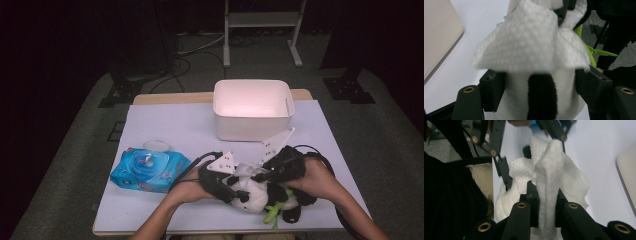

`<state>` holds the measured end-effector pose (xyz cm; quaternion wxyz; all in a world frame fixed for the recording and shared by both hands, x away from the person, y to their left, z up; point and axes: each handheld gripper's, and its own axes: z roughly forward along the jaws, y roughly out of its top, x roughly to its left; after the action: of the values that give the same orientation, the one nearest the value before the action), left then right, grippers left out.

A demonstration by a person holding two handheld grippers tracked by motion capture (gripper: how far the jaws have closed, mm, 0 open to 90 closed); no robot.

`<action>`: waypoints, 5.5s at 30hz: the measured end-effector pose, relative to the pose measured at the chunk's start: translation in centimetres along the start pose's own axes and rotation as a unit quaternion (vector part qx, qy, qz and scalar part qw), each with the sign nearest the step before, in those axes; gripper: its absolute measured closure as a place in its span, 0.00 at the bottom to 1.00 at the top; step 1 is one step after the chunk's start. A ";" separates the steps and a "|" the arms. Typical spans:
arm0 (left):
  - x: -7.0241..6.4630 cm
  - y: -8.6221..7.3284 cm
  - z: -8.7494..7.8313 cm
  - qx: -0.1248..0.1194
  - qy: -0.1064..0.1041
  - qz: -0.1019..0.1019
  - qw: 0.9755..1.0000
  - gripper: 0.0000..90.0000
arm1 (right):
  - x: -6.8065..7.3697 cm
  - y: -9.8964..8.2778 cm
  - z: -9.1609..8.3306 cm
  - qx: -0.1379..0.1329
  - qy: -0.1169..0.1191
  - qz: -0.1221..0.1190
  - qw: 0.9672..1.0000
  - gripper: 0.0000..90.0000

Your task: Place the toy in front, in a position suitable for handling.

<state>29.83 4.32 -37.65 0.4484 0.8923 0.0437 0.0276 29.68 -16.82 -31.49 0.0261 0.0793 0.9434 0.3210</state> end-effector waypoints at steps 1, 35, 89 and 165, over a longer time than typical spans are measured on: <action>0.0 0.0 0.0 -0.001 0.000 -0.001 1.000 0.32 | 0.0 0.3 0.2 -0.002 0.004 -0.003 1.000 0.90; 0.1 -0.1 -0.2 0.005 -0.002 -0.004 1.000 0.33 | 0.6 -10.1 -7.5 -0.037 -0.038 0.104 0.993 0.90; 4.2 4.4 -0.7 0.040 0.042 0.058 0.997 0.50 | -5.3 -4.7 -4.6 -0.064 -0.004 0.069 0.996 0.90; 1.4 1.2 1.7 0.064 -0.041 -0.028 0.997 0.47 | -0.1 -5.8 -2.3 -0.015 0.033 0.047 0.998 0.90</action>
<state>31.40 2.38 -37.67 0.3927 0.9179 0.0520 -0.0243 28.82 -22.73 -33.22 -0.0188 0.1125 0.9340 0.3385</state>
